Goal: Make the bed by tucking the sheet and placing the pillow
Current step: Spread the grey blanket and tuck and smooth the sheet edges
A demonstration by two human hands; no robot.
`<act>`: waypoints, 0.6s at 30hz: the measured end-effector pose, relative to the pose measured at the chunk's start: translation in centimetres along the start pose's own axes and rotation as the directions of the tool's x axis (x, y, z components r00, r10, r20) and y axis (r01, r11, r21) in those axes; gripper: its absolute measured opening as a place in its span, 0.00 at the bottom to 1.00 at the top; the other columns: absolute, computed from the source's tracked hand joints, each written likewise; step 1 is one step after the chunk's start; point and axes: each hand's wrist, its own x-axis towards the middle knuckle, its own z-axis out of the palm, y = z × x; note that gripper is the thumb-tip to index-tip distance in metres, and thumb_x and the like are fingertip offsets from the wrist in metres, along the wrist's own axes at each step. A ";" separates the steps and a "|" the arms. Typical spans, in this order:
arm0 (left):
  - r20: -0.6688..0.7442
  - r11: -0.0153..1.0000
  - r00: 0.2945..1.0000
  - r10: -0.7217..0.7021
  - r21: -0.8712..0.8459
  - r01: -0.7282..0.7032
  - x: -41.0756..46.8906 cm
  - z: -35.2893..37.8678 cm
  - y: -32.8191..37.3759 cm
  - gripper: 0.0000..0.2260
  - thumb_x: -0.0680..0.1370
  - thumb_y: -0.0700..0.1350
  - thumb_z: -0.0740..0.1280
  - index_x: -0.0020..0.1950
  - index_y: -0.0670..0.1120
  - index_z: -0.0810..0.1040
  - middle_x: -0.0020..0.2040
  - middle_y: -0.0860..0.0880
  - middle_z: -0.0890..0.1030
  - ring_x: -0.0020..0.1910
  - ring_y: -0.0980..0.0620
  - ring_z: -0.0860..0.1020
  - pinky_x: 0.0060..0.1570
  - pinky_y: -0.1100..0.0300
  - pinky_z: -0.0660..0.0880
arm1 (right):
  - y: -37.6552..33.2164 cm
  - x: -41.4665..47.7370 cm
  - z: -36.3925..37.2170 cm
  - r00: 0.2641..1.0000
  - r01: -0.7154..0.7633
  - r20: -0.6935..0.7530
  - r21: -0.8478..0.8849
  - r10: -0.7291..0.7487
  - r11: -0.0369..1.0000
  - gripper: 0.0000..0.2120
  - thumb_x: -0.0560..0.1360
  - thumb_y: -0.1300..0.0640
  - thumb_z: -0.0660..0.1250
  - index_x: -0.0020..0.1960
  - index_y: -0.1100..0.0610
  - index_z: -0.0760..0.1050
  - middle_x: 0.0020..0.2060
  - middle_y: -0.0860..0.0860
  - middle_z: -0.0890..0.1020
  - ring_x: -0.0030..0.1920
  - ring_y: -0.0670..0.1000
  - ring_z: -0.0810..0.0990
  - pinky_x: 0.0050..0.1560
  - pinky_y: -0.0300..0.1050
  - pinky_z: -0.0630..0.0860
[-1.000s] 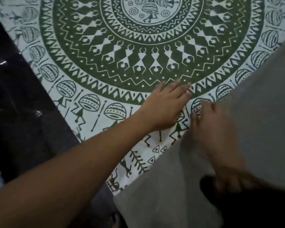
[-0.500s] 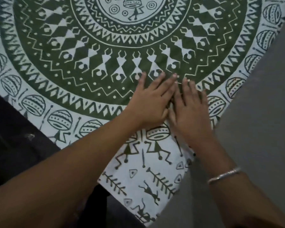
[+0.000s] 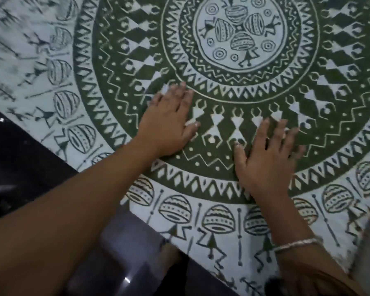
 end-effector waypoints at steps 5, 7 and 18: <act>-0.024 0.971 0.973 0.230 0.065 -0.228 -1.7 0.2 -3.0 0.29 0.79 0.59 0.43 0.78 0.48 0.47 0.78 0.48 0.49 0.77 0.47 0.48 0.72 0.45 0.46 | -9.4 0.1 0.4 0.946 0.325 0.013 -0.026 -0.325 0.945 0.34 0.75 0.41 0.44 0.78 0.53 0.47 0.77 0.59 0.50 0.75 0.64 0.45 0.71 0.66 0.40; -0.038 0.992 0.992 0.124 0.032 -0.123 -1.5 -0.3 -5.9 0.30 0.79 0.60 0.44 0.78 0.48 0.47 0.78 0.49 0.49 0.77 0.48 0.48 0.72 0.46 0.44 | -10.9 1.0 0.4 0.924 0.383 0.005 -0.036 -0.383 0.923 0.34 0.75 0.39 0.43 0.78 0.52 0.47 0.77 0.57 0.50 0.76 0.59 0.45 0.71 0.64 0.39; -0.071 0.997 0.996 -0.050 0.048 0.054 0.0 -1.7 -17.0 0.30 0.79 0.58 0.45 0.78 0.46 0.47 0.78 0.48 0.49 0.77 0.47 0.47 0.72 0.45 0.42 | -23.6 3.2 0.2 0.900 0.435 0.049 -0.012 -0.434 0.900 0.37 0.74 0.34 0.42 0.78 0.50 0.44 0.77 0.58 0.46 0.75 0.63 0.41 0.71 0.65 0.38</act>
